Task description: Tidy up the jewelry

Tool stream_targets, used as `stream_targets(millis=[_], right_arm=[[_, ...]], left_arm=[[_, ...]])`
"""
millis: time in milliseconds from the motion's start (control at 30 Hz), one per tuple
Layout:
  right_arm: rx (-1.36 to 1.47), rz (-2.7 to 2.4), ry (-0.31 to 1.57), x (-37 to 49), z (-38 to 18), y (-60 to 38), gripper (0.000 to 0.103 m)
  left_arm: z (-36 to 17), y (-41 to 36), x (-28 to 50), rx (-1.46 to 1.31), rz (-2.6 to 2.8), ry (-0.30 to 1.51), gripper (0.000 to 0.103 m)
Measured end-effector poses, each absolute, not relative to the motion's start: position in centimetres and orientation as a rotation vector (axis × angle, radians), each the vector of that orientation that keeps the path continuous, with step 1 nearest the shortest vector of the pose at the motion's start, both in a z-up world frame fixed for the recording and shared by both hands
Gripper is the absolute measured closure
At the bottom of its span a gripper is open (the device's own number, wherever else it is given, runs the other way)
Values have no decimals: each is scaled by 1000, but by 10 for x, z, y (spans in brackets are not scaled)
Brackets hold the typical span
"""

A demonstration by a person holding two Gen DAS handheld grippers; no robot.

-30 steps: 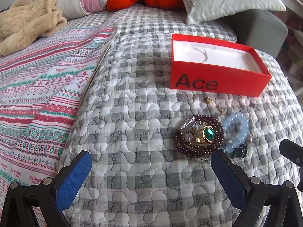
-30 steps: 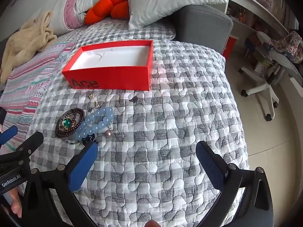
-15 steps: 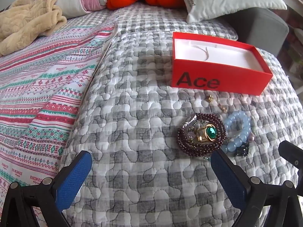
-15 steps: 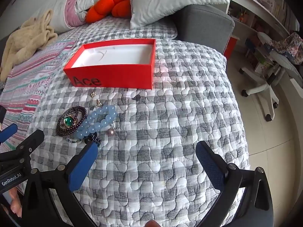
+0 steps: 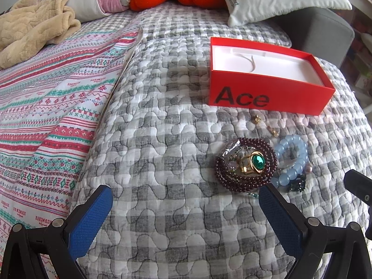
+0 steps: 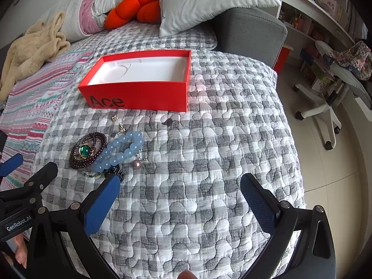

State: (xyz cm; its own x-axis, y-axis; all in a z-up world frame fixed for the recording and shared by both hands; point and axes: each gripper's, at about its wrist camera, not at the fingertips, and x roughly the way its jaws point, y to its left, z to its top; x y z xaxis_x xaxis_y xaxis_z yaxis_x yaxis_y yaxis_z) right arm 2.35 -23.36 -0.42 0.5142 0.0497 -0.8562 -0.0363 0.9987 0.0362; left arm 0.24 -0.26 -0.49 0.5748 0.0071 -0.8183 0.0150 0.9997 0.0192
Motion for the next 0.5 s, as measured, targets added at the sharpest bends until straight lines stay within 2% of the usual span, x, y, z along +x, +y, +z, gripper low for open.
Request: stream_targets(millis=[500], right_arm=[[14,49,1026,23,-3,-235,0]], left_arm=[[-4,-8,1,28,-9,957,0]])
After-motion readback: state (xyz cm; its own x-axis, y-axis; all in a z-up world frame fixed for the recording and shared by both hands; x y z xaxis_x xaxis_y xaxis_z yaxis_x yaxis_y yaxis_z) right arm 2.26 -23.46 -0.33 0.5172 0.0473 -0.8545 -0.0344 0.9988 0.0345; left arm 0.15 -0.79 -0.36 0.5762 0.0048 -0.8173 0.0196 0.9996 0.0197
